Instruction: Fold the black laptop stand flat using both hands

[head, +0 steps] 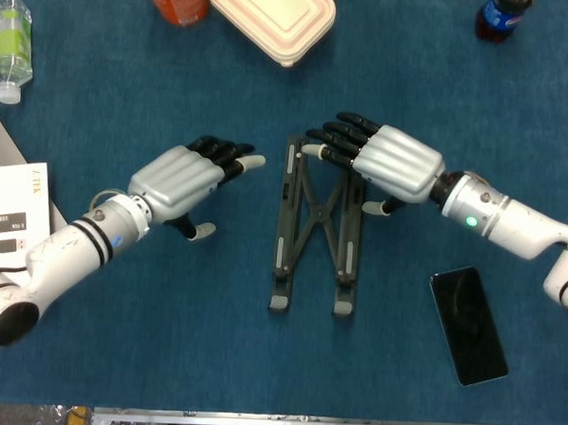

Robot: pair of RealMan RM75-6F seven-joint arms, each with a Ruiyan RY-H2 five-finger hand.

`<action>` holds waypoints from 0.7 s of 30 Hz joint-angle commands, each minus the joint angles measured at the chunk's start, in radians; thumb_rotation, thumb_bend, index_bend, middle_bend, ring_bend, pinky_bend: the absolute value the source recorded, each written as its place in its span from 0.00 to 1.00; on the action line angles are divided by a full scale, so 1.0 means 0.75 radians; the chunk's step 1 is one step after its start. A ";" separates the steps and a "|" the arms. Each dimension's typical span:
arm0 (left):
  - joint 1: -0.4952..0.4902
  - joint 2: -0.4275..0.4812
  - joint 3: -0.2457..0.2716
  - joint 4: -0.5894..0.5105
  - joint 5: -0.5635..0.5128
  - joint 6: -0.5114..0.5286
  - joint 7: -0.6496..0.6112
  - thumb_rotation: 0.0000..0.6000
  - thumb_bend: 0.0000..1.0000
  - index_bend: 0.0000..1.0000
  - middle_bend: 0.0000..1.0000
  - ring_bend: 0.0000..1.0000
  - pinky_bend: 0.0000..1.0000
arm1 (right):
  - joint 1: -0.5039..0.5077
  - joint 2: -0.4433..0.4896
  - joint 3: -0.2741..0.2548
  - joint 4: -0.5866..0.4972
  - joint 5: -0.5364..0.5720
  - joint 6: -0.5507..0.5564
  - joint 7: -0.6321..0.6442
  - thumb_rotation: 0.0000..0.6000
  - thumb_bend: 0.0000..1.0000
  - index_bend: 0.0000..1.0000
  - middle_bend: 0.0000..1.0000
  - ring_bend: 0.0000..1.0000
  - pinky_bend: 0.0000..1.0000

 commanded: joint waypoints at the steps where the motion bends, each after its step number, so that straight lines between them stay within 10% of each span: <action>1: 0.019 0.017 0.009 -0.021 -0.017 0.023 0.021 1.00 0.28 0.00 0.00 0.00 0.03 | 0.030 0.070 0.001 -0.106 0.025 -0.076 -0.054 1.00 0.15 0.00 0.00 0.00 0.00; 21: 0.108 0.131 -0.046 -0.078 -0.039 0.210 0.049 1.00 0.28 0.00 0.00 0.00 0.03 | 0.220 0.123 -0.110 -0.095 -0.194 -0.180 -0.028 1.00 0.00 0.00 0.00 0.00 0.00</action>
